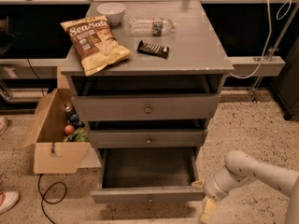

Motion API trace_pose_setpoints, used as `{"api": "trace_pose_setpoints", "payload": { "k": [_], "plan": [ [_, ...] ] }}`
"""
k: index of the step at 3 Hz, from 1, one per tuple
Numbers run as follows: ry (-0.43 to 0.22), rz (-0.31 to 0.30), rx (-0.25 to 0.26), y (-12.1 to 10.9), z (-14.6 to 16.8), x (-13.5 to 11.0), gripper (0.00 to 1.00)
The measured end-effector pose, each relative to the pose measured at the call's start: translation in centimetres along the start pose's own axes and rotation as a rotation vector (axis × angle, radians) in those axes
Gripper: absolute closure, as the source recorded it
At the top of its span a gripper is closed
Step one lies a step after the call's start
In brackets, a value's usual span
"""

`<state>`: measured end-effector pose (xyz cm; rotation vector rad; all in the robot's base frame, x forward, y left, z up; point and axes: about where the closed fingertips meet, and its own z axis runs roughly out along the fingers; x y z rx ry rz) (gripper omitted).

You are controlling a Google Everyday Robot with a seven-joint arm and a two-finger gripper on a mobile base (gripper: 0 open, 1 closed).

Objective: Close bottom drawer

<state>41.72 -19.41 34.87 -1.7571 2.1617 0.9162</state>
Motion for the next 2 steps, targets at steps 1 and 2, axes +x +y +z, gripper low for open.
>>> {"api": "trace_pose_setpoints", "payload": {
  "k": [1, 2],
  "plan": [
    [-0.024, -0.041, -0.023, -0.3, 4.5, 1.6, 0.00],
    [-0.022, -0.055, -0.038, -0.7, 8.0, 3.1, 0.19]
  ]
}}
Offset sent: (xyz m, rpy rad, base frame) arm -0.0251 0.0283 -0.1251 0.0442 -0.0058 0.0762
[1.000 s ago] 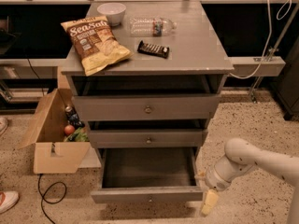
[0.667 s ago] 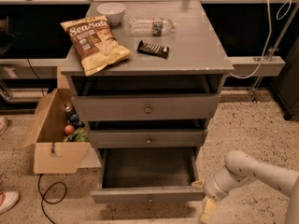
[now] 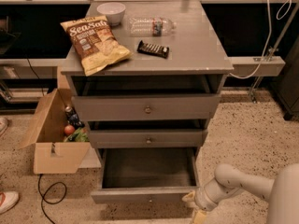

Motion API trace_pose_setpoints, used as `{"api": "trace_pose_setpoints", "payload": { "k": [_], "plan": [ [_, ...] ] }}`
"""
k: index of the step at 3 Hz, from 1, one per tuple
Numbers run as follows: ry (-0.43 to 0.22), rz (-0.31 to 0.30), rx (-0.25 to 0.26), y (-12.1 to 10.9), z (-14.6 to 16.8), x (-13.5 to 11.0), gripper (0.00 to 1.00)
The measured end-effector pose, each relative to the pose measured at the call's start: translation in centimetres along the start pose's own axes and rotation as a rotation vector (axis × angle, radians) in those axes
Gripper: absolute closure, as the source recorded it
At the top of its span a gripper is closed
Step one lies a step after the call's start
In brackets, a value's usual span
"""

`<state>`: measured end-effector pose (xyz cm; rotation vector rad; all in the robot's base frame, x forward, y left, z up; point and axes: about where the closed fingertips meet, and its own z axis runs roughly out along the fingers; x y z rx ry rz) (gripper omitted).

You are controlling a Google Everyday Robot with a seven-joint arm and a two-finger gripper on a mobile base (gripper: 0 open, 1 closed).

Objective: Close bottom drawer

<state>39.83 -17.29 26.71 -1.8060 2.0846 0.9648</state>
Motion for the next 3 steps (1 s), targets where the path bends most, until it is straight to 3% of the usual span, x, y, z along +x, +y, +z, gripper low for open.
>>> {"api": "trace_pose_setpoints", "payload": {
  "k": [1, 3],
  "plan": [
    [0.005, 0.014, -0.003, -1.1, 3.0, 1.3, 0.43],
    [-0.003, 0.006, -0.011, -1.5, 4.1, 1.8, 0.89]
  ]
}}
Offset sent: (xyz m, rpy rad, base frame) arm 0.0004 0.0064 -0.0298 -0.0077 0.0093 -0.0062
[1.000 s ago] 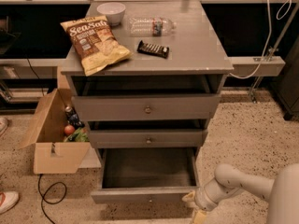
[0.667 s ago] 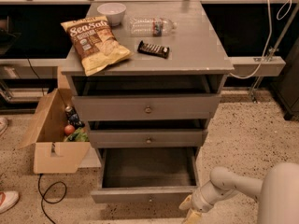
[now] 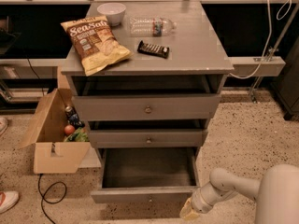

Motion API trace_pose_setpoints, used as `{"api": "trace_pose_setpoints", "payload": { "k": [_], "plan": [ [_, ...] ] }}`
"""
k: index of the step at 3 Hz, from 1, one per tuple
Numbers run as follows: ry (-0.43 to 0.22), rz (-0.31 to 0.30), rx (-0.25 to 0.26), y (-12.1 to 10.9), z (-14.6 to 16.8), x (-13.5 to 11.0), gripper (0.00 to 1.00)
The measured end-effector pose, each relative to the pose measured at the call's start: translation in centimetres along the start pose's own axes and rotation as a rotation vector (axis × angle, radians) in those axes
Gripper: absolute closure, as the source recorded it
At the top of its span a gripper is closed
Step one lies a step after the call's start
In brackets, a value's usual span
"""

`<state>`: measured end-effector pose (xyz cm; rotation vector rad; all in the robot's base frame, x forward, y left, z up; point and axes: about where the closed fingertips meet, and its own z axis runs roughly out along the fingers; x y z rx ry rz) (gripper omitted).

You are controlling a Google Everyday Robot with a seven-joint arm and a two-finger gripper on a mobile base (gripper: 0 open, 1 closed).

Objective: Close bottom drawer

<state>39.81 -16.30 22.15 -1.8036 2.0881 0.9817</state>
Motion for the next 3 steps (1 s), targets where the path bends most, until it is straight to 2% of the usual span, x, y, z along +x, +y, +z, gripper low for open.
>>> {"api": "trace_pose_setpoints", "payload": {
  "k": [1, 2, 3],
  "plan": [
    [0.027, -0.067, 0.062, -3.2, 2.5, 2.0, 1.00],
    [0.018, -0.136, 0.165, -6.7, 4.1, 3.8, 1.00],
    [-0.036, -0.230, 0.312, -9.9, 4.2, 4.5, 1.00]
  ]
}}
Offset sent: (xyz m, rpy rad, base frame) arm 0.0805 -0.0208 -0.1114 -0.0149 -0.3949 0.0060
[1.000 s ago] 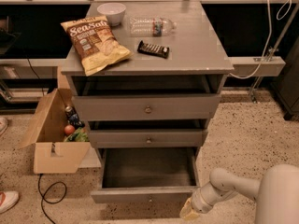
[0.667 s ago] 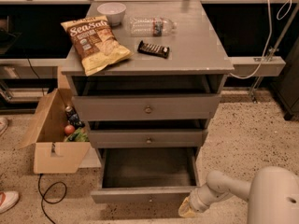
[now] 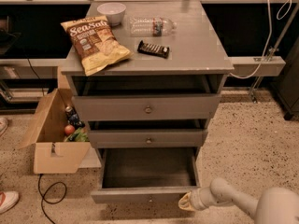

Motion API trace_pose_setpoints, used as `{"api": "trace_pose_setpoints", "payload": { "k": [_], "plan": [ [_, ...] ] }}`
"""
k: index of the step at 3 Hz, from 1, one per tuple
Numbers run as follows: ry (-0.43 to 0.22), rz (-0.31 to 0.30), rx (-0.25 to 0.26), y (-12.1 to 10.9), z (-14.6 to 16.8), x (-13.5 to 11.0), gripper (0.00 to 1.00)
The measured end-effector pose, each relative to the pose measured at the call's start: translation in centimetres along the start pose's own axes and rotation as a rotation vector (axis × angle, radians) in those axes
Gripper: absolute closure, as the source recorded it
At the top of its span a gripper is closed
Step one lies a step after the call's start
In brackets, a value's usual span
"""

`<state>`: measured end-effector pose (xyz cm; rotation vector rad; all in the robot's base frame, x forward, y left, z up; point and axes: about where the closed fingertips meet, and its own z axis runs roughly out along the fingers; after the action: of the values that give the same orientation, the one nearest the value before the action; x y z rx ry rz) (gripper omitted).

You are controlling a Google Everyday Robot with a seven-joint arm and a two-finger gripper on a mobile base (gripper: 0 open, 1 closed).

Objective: Close bottom drawer

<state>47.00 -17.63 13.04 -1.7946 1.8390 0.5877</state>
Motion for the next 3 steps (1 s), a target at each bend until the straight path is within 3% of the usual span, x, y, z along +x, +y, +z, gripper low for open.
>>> {"api": "trace_pose_setpoints", "payload": {
  "k": [1, 2, 3],
  "plan": [
    [-0.032, -0.040, 0.097, -1.6, 0.0, 0.2, 1.00],
    [-0.070, -0.039, 0.235, -4.0, -0.3, 0.2, 1.00],
    [-0.096, -0.024, 0.318, -5.6, -0.5, 0.1, 1.00]
  ]
}}
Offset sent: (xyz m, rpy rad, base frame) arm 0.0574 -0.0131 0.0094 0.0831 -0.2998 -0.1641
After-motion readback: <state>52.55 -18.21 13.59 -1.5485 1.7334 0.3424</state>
